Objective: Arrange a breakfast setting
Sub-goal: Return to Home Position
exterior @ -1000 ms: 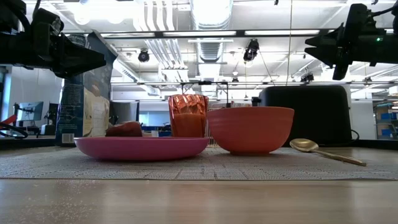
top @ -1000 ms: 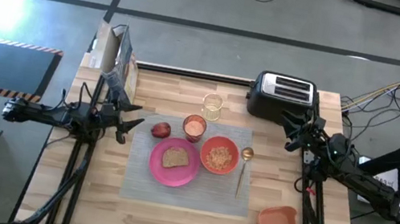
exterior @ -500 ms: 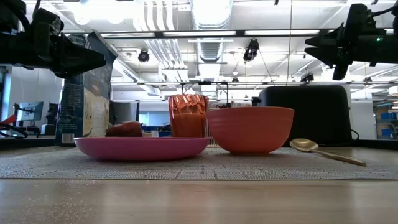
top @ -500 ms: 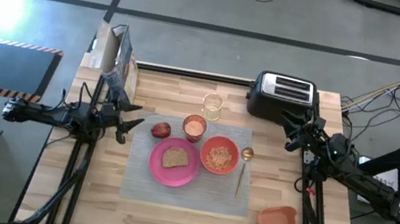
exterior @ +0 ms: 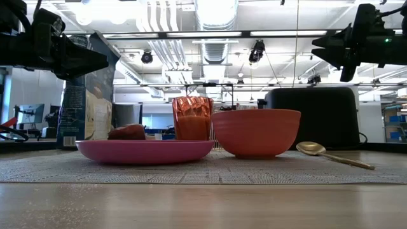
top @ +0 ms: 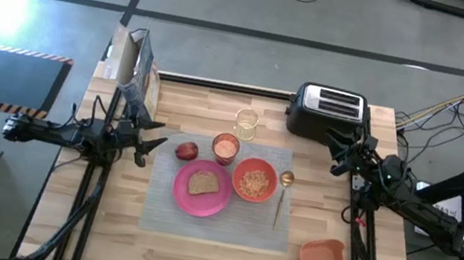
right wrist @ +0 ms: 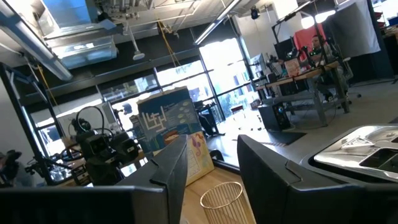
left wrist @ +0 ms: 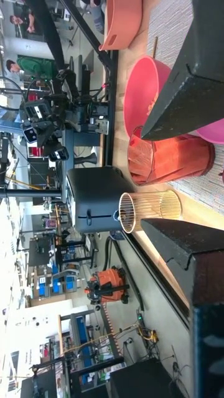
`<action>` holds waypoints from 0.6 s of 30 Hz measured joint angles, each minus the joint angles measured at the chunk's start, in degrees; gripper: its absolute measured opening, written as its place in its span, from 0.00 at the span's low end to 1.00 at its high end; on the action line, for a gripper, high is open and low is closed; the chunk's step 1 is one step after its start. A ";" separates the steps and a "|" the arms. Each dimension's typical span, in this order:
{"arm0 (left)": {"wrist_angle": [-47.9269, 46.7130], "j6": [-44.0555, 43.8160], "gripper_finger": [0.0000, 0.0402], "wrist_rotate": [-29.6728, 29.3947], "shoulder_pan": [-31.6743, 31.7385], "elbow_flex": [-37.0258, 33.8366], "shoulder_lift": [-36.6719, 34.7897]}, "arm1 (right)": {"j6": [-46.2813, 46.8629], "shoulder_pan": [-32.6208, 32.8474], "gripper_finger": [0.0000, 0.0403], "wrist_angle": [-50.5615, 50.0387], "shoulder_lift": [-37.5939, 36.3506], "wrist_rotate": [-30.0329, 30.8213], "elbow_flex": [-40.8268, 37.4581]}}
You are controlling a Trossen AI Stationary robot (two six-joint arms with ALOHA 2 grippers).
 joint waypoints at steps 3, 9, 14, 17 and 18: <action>-0.01 0.00 0.50 0.00 -0.01 -0.01 0.00 | 0.00 -0.02 0.32 0.00 0.00 0.02 0.01; 0.00 0.01 0.50 0.00 0.00 0.00 0.01 | 0.00 0.00 0.30 0.00 0.00 0.01 0.00; 0.00 0.01 0.50 0.00 0.00 0.00 0.00 | 0.00 -0.01 0.31 0.00 0.00 0.02 0.00; 0.01 0.00 0.50 0.00 -0.01 0.00 0.00 | 0.00 0.00 0.32 0.00 0.00 0.00 -0.01; 0.01 0.02 0.50 0.00 0.01 -0.01 0.01 | 0.00 0.00 0.32 -0.02 0.00 0.00 0.01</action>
